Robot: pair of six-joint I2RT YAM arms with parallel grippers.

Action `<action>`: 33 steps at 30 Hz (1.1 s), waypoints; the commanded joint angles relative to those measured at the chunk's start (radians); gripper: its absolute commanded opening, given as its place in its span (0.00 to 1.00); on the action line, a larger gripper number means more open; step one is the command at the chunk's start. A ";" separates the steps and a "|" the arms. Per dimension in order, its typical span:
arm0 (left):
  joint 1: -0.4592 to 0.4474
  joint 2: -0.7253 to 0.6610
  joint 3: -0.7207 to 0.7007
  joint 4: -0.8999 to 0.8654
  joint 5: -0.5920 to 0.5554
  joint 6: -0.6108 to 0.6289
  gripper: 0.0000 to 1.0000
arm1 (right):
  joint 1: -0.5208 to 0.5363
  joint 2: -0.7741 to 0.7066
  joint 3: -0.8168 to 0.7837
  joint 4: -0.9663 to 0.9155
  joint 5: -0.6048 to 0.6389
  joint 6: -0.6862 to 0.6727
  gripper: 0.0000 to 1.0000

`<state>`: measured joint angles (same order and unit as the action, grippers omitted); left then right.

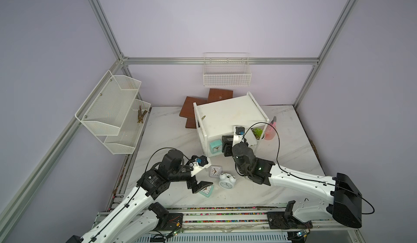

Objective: Place the alarm clocks on the shelf by style
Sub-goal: Place the alarm on the shelf.

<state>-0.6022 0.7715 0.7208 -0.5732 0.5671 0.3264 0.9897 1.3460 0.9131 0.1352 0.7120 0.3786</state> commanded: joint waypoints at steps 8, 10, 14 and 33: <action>0.003 -0.012 -0.021 0.025 0.007 0.017 0.97 | -0.010 -0.049 -0.069 -0.040 -0.042 0.017 0.49; 0.004 -0.011 -0.022 0.025 0.007 0.018 0.97 | -0.010 -0.049 -0.074 -0.039 -0.040 0.017 0.49; 0.003 -0.008 -0.022 0.025 0.007 0.016 0.98 | -0.010 -0.039 -0.078 -0.037 -0.032 0.016 0.49; 0.004 -0.004 -0.025 0.028 0.008 0.016 0.98 | -0.010 -0.003 -0.078 -0.048 -0.012 0.029 0.49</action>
<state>-0.6022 0.7700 0.6914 -0.5701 0.5674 0.3332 0.9901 1.3167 0.8577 0.1486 0.7055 0.3805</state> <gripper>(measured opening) 0.981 0.646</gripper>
